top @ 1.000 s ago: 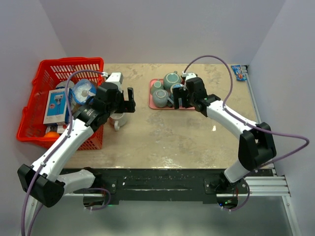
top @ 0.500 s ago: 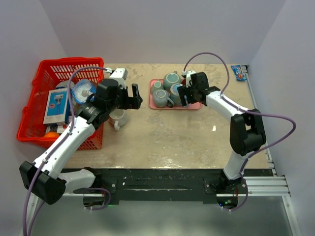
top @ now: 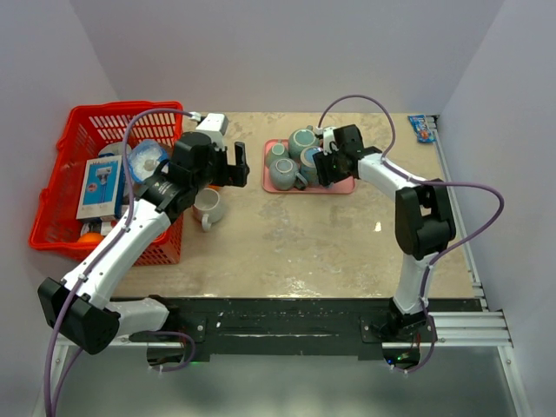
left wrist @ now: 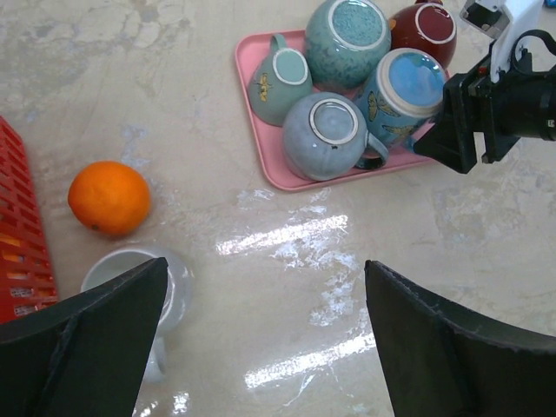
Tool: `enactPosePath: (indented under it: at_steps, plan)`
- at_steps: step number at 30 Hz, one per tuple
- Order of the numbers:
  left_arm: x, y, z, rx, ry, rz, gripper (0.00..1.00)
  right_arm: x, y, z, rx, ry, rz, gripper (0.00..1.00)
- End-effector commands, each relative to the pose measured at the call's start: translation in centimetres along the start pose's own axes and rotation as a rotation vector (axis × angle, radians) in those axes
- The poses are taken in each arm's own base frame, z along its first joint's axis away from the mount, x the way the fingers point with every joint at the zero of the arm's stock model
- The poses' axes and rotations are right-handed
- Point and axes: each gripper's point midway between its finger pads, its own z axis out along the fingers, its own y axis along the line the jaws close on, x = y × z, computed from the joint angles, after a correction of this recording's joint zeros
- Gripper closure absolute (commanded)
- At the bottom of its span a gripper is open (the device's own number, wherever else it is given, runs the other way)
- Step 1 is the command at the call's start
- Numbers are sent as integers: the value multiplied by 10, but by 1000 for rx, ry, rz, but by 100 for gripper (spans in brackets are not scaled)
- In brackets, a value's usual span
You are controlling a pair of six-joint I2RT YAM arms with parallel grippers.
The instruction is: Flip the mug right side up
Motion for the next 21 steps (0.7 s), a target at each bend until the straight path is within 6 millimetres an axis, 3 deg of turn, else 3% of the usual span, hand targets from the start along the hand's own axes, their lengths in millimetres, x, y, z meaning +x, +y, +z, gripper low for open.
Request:
enactPosePath:
  at_steps: [1,3,6,7,9,12,21]
  plan:
    - [-19,4,-6,-27,-54,33,1,-22,6,-12,-24,-82,-25,51]
    - [-16,3,-4,-23,-48,30,1,-22,4,-13,-19,-91,-24,55]
    - [-16,3,-3,-20,-49,28,1,-23,3,-16,-9,-98,-34,76]
    - [-16,3,-3,-20,-49,28,1,-24,2,-19,-4,-102,-37,90]
    - [-15,3,-3,-20,-47,30,1,-23,-2,-22,18,-100,-42,100]
    - [-14,2,-2,-13,-44,27,1,-25,-4,-29,42,-109,-51,100]
    - [-12,-7,0,35,-44,2,1,-55,4,-73,22,-242,-43,100]
